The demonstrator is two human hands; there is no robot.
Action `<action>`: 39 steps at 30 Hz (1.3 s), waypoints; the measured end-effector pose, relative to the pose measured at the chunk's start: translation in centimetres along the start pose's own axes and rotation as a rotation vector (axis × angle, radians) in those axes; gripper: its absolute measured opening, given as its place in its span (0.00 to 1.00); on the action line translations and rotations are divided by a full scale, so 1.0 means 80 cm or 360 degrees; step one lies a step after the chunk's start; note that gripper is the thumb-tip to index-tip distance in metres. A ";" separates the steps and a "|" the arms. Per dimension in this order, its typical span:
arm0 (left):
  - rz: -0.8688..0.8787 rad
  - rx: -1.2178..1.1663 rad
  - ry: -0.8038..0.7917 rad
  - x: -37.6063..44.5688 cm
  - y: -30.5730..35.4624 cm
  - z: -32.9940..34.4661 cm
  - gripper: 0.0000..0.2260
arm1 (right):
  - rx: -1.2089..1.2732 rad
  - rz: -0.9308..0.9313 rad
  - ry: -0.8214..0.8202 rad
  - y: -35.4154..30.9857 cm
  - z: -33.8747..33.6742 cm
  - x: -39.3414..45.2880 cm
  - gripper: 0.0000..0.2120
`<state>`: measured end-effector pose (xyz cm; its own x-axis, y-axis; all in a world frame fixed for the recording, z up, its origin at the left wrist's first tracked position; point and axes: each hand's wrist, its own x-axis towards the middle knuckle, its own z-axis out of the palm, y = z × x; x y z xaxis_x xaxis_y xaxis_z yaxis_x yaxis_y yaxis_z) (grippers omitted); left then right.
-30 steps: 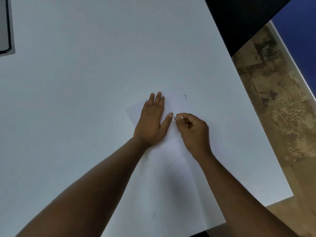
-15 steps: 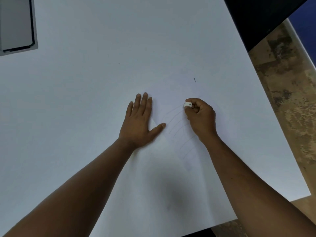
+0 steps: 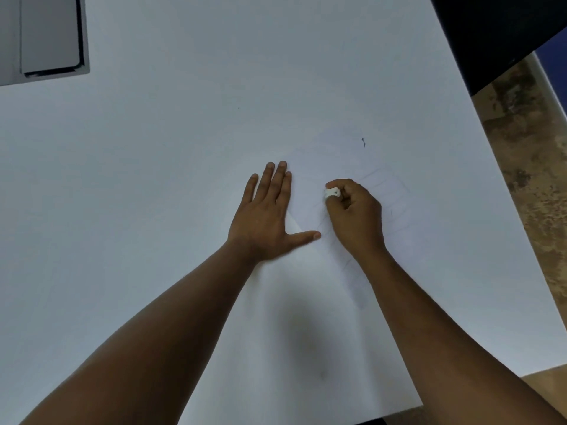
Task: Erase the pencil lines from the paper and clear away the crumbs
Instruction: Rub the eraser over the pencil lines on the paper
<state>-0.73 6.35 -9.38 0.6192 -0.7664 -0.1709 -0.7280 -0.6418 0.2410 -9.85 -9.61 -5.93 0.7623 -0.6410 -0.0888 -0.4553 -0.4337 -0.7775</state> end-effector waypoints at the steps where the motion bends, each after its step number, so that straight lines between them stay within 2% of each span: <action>1: 0.0005 0.0001 0.0018 0.000 0.000 0.001 0.55 | -0.0066 -0.0106 -0.0065 -0.003 0.005 -0.002 0.08; 8: 0.0075 -0.0010 0.0117 0.001 -0.004 0.009 0.51 | -0.0392 -0.0637 -0.0479 -0.007 0.012 0.001 0.08; 10: 0.0061 -0.0016 0.0105 0.001 -0.003 0.007 0.51 | -0.0500 -0.0748 -0.0474 -0.004 0.009 0.013 0.10; 13: 0.0034 0.0004 0.0062 0.001 -0.002 0.004 0.53 | -0.0556 -0.0671 -0.0227 0.004 0.000 0.043 0.09; 15: 0.0033 0.0012 0.0073 0.001 -0.002 0.004 0.53 | -0.0524 -0.0643 -0.0172 0.005 0.001 0.045 0.08; 20: 0.0067 0.0019 0.0123 0.000 -0.004 0.010 0.51 | -0.0517 -0.0841 -0.0521 -0.007 0.016 0.000 0.10; 21: 0.0062 0.0012 0.0121 0.000 -0.004 0.009 0.51 | -0.0551 -0.0849 -0.0497 -0.006 0.013 0.007 0.10; 24: 0.0041 0.0006 0.0100 0.000 -0.001 0.007 0.53 | -0.0671 -0.0739 -0.0176 -0.001 0.001 0.046 0.10; 26: 0.0044 -0.0001 0.0125 0.000 -0.002 0.008 0.53 | -0.0660 -0.0704 -0.0116 -0.003 0.003 0.047 0.10; 31: 0.0102 0.0024 0.0151 0.000 -0.005 0.011 0.51 | -0.0585 -0.0931 -0.0564 -0.014 0.018 -0.010 0.11; 32: 0.0090 0.0017 0.0146 0.000 -0.005 0.011 0.51 | -0.0614 -0.0923 -0.0548 -0.014 0.015 -0.001 0.11; 36: 0.0050 0.0012 0.0120 0.000 -0.002 0.008 0.53 | -0.0724 -0.0759 -0.0185 -0.006 0.005 0.045 0.11; 39: 0.0058 0.0004 0.0150 0.000 -0.004 0.010 0.52 | -0.0622 -0.0804 -0.0224 -0.006 0.015 0.023 0.10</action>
<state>-0.76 6.56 -10.21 0.6173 -0.7835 -0.0715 -0.7511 -0.6139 0.2428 -7.68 -9.81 -6.47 0.9671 -0.2206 0.1266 -0.1389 -0.8750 -0.4638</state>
